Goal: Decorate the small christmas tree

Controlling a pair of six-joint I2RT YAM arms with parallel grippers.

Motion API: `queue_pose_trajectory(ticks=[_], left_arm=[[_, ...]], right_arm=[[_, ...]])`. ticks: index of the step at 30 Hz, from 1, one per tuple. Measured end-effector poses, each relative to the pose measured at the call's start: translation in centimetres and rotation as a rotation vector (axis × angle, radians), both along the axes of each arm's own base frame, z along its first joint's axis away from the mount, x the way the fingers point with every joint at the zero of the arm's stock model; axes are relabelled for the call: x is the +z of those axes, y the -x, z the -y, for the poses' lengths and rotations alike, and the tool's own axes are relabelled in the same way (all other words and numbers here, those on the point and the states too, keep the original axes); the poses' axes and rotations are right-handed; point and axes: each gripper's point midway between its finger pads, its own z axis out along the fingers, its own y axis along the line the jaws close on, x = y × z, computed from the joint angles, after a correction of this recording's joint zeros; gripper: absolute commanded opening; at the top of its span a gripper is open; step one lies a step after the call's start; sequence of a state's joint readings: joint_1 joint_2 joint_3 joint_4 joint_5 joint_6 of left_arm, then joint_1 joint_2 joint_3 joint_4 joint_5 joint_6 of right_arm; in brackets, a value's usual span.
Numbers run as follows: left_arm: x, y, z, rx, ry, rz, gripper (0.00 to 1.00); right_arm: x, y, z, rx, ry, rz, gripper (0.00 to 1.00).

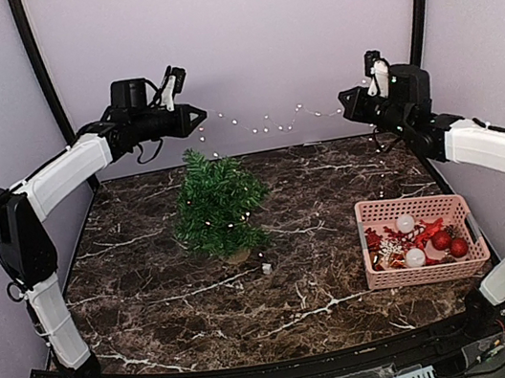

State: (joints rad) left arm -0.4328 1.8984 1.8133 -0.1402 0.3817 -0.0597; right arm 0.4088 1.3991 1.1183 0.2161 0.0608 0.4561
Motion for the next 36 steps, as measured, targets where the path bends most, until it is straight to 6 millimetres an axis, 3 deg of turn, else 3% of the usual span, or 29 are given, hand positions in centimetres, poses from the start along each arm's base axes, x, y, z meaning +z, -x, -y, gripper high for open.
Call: queue_pose_trajectory(ticks=[8, 16, 22, 26, 31, 36], left_arm=[[-0.8, -0.2, 0.0, -0.050, -0.002, -0.006, 0.02], [-4.7, -1.3, 0.1, -0.096, -0.009, -0.073, 0.01], [-5.4, -2.7, -1.4, -0.085, 0.011, -0.076, 0.00], [-5.9, -3.7, -3.2, -0.070, 0.042, -0.055, 0.00], [-8.6, -3.5, -5.1, -0.045, 0.053, -0.081, 0.00], [-9.2, -2.6, -5.7, -0.040, 0.071, -0.068, 0.01]], right_arm=[[2.2, 2.8, -5.9, 0.169, -0.025, 0.038, 0.00], [6.3, 5.7, -12.9, 0.355, -0.067, 0.111, 0.00], [6.2, 7.5, -17.7, 0.483, -0.060, 0.106, 0.00], [6.5, 10.3, -21.1, 0.592, -0.045, 0.118, 0.00], [7.2, 13.9, -24.6, 0.725, -0.027, 0.144, 0.00], [5.6, 15.8, -27.4, 0.805, 0.011, 0.120, 0.00]])
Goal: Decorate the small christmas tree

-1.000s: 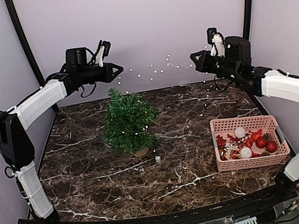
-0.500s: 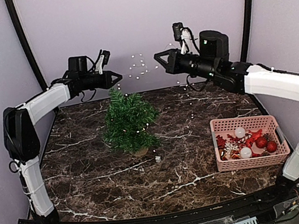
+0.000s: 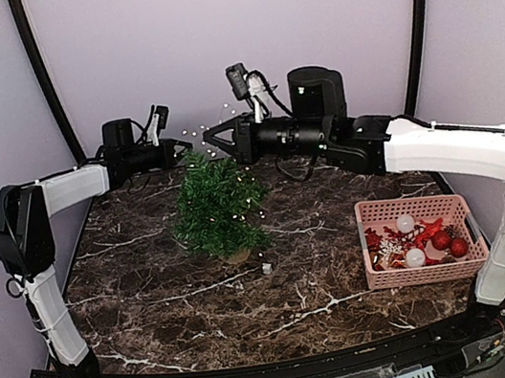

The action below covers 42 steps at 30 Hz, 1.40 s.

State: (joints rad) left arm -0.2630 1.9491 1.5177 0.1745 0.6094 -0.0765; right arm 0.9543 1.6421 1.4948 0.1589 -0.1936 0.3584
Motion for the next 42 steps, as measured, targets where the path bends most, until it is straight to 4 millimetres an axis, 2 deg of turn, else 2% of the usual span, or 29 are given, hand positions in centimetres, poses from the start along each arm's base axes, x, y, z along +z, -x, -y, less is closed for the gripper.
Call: queue_pose_trajectory(ticks=[4, 8, 11, 13, 15, 17, 22, 25, 29, 32, 34, 36, 38, 40, 42], left_arm=[[0.5, 0.7, -0.2, 0.002, 0.024, 0.028, 0.02], [1.0, 1.1, -0.5, 0.004, 0.043, 0.061, 0.02], [0.8, 1.1, -0.6, 0.010, 0.053, 0.065, 0.03], [0.5, 1.1, -0.8, 0.016, 0.059, 0.065, 0.08], [0.2, 1.1, -1.0, 0.024, 0.067, 0.058, 0.14], [-0.1, 1.0, -1.3, 0.033, 0.073, 0.050, 0.25], [-0.4, 0.9, -2.3, 0.078, 0.086, 0.033, 0.56], [-0.1, 1.5, -3.7, 0.146, 0.090, 0.016, 0.64], [2.6, 3.1, -5.9, 0.247, 0.110, 0.033, 0.65], [6.2, 4.8, -6.8, 0.280, 0.150, 0.059, 0.66], [9.1, 6.7, -7.1, 0.269, 0.190, 0.079, 0.67], [11.5, 8.8, -6.8, 0.233, 0.225, 0.090, 0.69], [13.0, 10.9, -6.1, 0.182, 0.245, 0.087, 0.71], [13.5, 12.7, -5.1, 0.122, 0.252, 0.067, 0.73], [13.2, 14.4, -3.8, 0.055, 0.249, 0.025, 0.74]], right_arm=[[-3.2, 0.7, -2.3, 0.047, 0.067, -0.036, 0.00], [-6.4, 1.4, -3.6, 0.073, 0.135, -0.081, 0.00], [-7.6, 2.1, -4.0, 0.089, 0.172, -0.096, 0.00], [-7.6, 2.4, -4.1, 0.096, 0.178, -0.088, 0.00], [-7.5, 2.5, -4.2, 0.100, 0.182, -0.081, 0.00], [-7.5, 2.6, -4.2, 0.104, 0.185, -0.072, 0.00], [-7.7, 2.5, -4.1, 0.100, 0.198, -0.062, 0.00], [-7.8, 2.4, -4.1, 0.093, 0.205, -0.058, 0.00], [-8.1, 2.3, -3.9, 0.080, 0.213, -0.057, 0.00], [-8.1, 2.2, -3.6, 0.069, 0.216, -0.056, 0.00], [-8.1, 2.2, -3.5, 0.064, 0.215, -0.055, 0.00], [-8.0, 2.1, -3.5, 0.057, 0.214, -0.053, 0.00], [-8.0, 2.0, -3.4, 0.051, 0.215, -0.053, 0.00], [-8.1, 1.9, -3.4, 0.048, 0.217, -0.054, 0.00], [-8.3, 1.9, -3.4, 0.047, 0.220, -0.056, 0.00]])
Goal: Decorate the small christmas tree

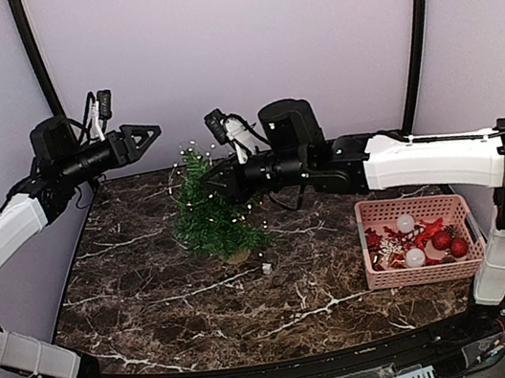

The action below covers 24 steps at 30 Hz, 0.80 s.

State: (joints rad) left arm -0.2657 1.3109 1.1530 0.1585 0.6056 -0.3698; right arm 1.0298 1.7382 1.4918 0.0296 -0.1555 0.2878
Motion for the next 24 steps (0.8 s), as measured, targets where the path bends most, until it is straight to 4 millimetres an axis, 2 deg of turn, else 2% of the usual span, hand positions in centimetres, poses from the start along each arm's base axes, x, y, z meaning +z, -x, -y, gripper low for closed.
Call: queue_pose_trajectory(ticks=[4, 9, 11, 12, 14, 15, 17, 22, 24], left_arm=[[-2.6, 1.9, 2.0, -0.112, -0.039, -0.112, 0.77], [-5.1, 2.5, 3.4, -0.171, -0.101, -0.215, 0.77], [-5.4, 2.8, 3.8, -0.186, -0.118, -0.231, 0.71], [-5.4, 3.2, 4.0, -0.197, -0.127, -0.236, 0.61], [-5.1, 3.7, 4.5, -0.220, -0.135, -0.237, 0.49], [-5.0, 4.0, 4.7, -0.233, -0.140, -0.235, 0.47], [-4.9, 4.4, 5.0, -0.252, -0.144, -0.237, 0.45], [-4.8, 4.9, 5.8, -0.292, -0.149, -0.241, 0.52], [-4.8, 5.1, 6.0, -0.302, -0.150, -0.241, 0.46]], right_arm=[[-0.1, 0.0, 0.1, 0.000, 0.002, -0.001, 0.00], [0.3, 0.1, 0.4, -0.008, -0.004, 0.005, 0.00], [0.5, 0.0, 0.6, -0.016, -0.005, 0.008, 0.00], [0.5, 0.0, 0.7, -0.019, -0.005, 0.009, 0.00], [0.6, 0.0, 0.8, -0.023, -0.005, 0.013, 0.00], [0.6, 0.0, 0.8, -0.024, -0.005, 0.014, 0.00], [0.6, -0.1, 0.8, -0.027, -0.004, 0.016, 0.00], [0.6, -0.3, 0.9, -0.037, -0.001, 0.021, 0.00], [0.6, -0.3, 0.9, -0.040, 0.001, 0.024, 0.00]])
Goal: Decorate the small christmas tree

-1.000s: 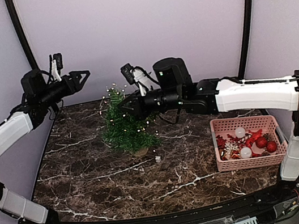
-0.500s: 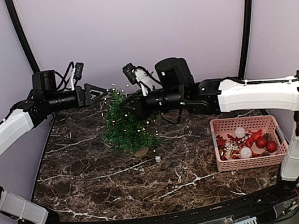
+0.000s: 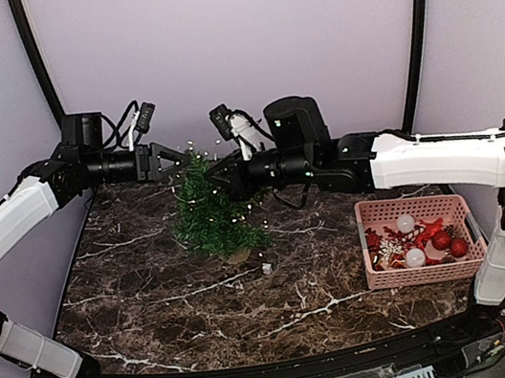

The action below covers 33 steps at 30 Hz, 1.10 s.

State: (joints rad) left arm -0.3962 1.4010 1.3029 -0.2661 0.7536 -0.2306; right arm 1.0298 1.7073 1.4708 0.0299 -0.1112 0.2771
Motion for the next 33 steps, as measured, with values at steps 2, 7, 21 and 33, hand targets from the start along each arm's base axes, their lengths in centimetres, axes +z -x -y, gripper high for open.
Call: queue_pose_trajectory(ticks=[2, 7, 21, 33], left_arm=[[0.1, 0.2, 0.2, -0.015, 0.006, -0.003, 0.27], [-0.1, 0.3, 0.4, -0.031, 0.010, -0.020, 0.01], [1.7, -1.3, -4.1, 0.315, 0.025, 0.151, 0.08], [-0.2, -5.7, -9.2, 0.536, 0.107, 0.089, 0.06]], right_arm=[[-0.1, -0.1, 0.0, -0.004, 0.003, 0.003, 0.00], [-0.7, -0.9, 0.7, -0.067, 0.020, 0.008, 0.00], [2.6, -4.0, 5.7, -0.368, -0.005, 0.102, 0.00], [1.4, -3.6, 6.9, -0.398, 0.016, 0.101, 0.00]])
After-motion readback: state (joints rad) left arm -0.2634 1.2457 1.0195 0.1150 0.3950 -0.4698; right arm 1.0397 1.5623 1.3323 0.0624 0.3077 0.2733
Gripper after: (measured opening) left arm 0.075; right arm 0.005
